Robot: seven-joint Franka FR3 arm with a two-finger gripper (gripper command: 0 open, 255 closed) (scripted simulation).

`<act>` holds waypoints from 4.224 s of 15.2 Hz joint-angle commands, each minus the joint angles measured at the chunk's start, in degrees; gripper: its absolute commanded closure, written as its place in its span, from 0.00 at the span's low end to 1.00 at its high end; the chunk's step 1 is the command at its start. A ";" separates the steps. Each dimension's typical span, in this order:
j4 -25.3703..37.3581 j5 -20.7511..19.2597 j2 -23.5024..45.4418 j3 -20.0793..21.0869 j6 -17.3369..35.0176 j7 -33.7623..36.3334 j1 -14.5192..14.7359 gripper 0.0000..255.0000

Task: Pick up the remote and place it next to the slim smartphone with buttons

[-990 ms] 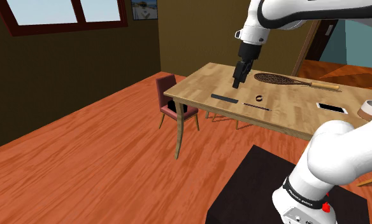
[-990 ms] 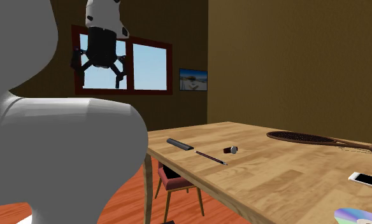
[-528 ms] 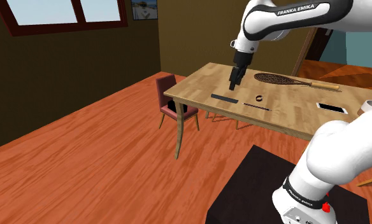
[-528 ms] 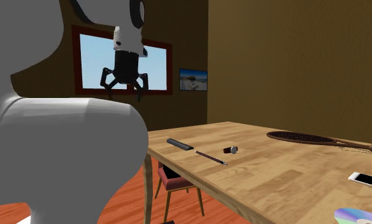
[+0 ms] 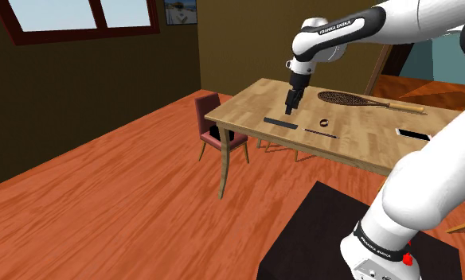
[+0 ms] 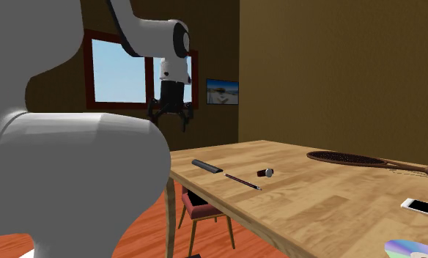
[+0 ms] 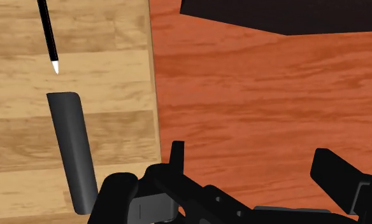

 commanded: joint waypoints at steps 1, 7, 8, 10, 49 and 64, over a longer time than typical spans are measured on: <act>2.07 1.14 4.17 -1.37 1.57 -2.43 -0.16 0.00; 11.01 6.37 17.60 -4.57 3.75 -10.61 -2.15 0.00; 12.77 7.40 19.93 -4.85 3.86 -11.92 -2.71 0.00; 16.55 9.45 24.62 -5.17 3.86 -14.42 -4.05 0.00; 32.76 16.03 42.43 -4.04 2.64 -21.26 -10.80 1.00; 28.62 12.67 33.98 -6.70 -1.30 -23.34 -11.35 1.00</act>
